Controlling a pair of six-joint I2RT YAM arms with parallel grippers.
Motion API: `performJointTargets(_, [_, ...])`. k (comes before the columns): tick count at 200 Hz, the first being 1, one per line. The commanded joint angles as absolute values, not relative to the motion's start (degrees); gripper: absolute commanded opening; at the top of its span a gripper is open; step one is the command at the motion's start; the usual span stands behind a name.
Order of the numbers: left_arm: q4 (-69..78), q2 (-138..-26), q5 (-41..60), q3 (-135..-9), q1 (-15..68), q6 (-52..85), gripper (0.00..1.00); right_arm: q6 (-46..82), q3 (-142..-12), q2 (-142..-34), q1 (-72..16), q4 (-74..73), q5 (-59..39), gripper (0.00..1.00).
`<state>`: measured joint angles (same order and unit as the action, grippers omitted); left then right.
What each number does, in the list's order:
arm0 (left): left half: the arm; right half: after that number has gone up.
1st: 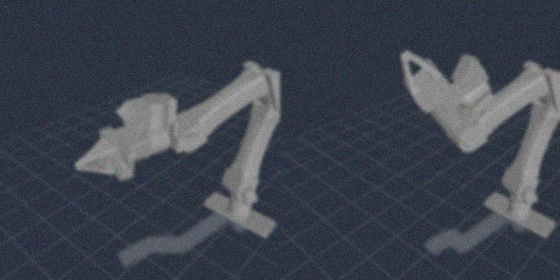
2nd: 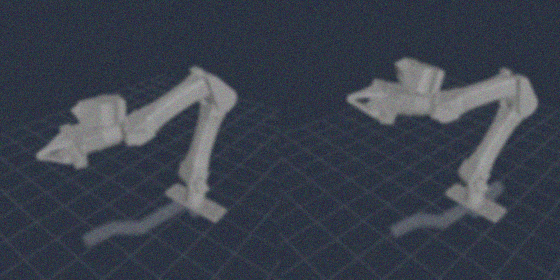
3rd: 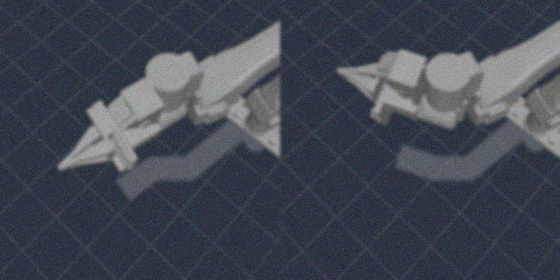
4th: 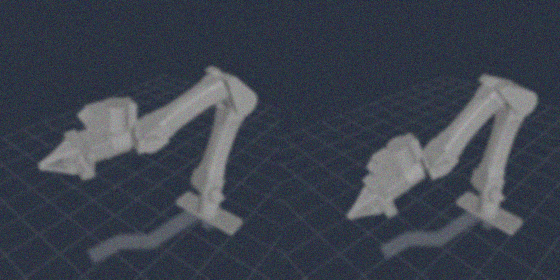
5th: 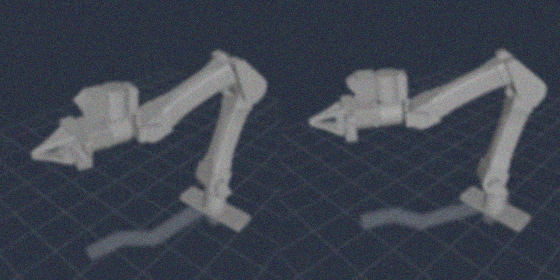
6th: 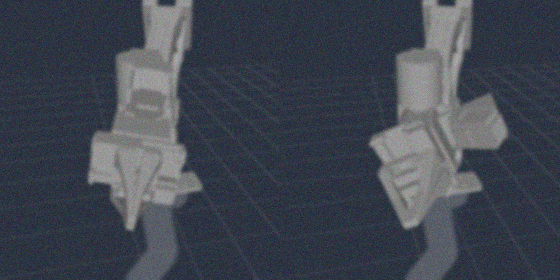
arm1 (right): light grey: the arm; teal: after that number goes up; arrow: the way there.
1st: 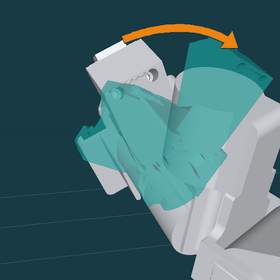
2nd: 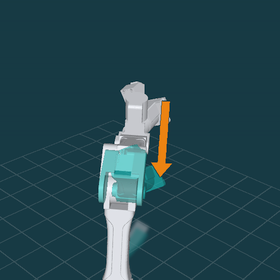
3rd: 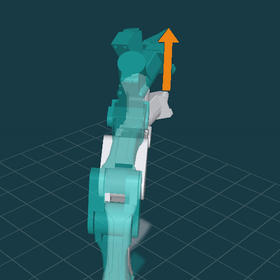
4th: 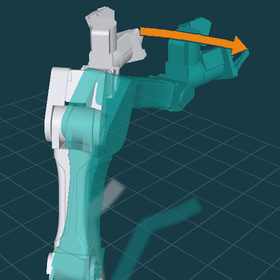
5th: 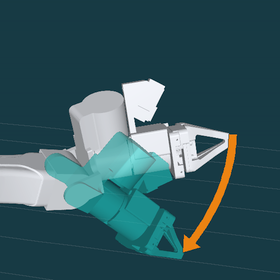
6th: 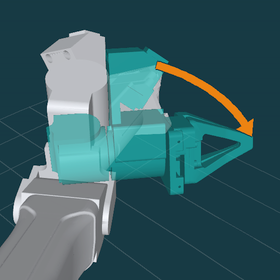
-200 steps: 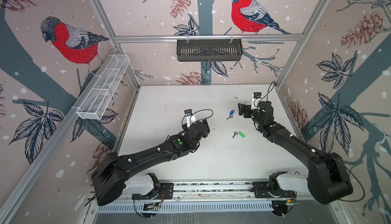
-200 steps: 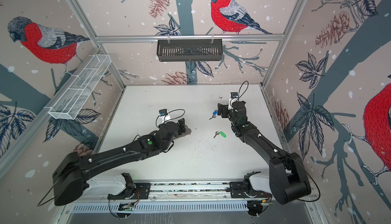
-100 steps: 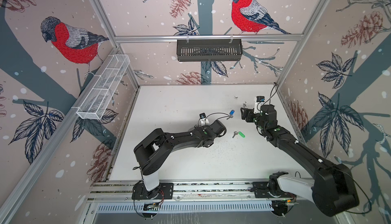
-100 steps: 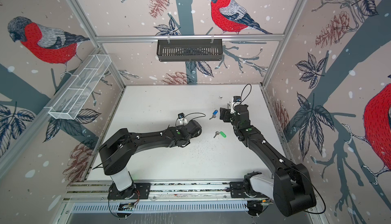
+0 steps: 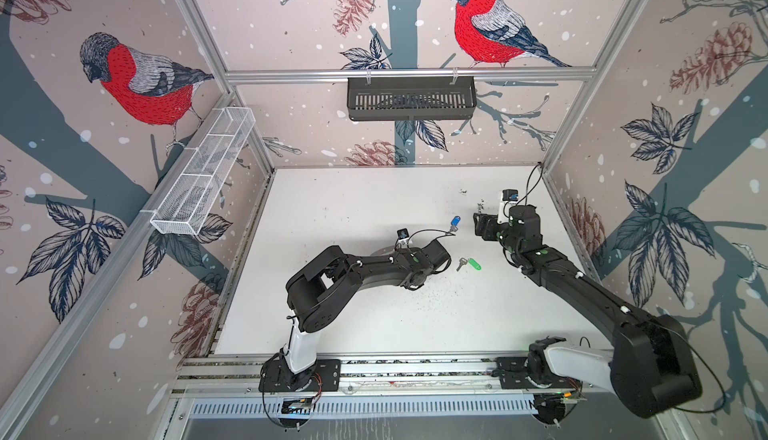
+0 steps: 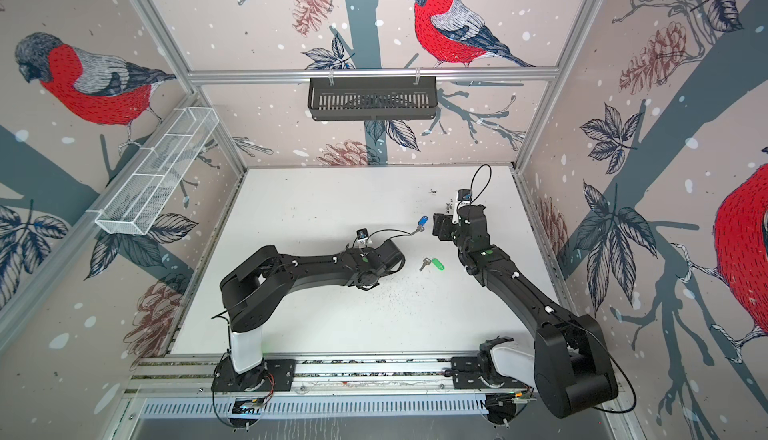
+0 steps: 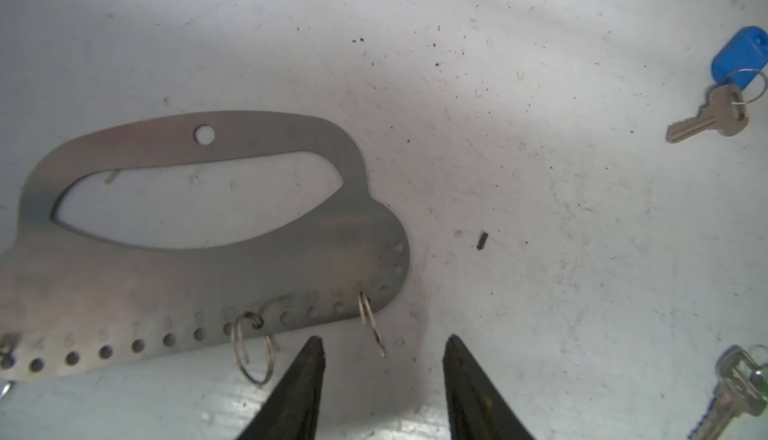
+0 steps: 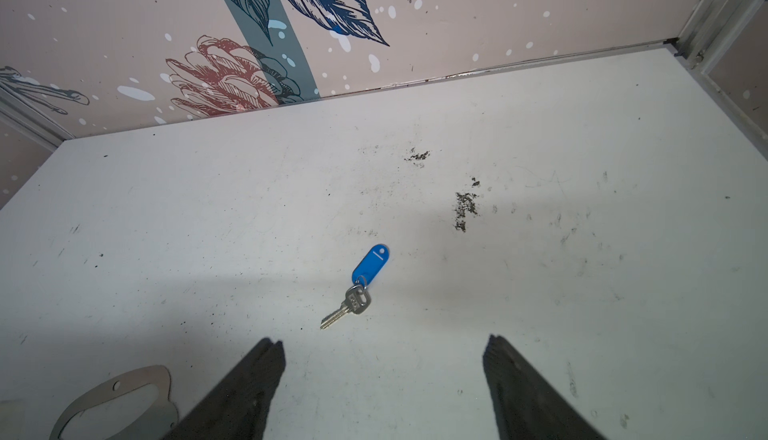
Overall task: Put the keys on the keyring
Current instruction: 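Reach the left gripper to the plate's split ring while the right gripper advances, then close the left gripper on the split ring at the plate's edge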
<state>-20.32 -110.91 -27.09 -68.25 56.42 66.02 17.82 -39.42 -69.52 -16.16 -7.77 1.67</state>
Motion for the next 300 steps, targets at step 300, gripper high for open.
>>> performJointTargets(300, [-26.37,-115.67,-31.99,-73.31,56.51,65.65,0.18,17.74,-39.81,-66.97,-16.03,-6.86,3.95,0.79])
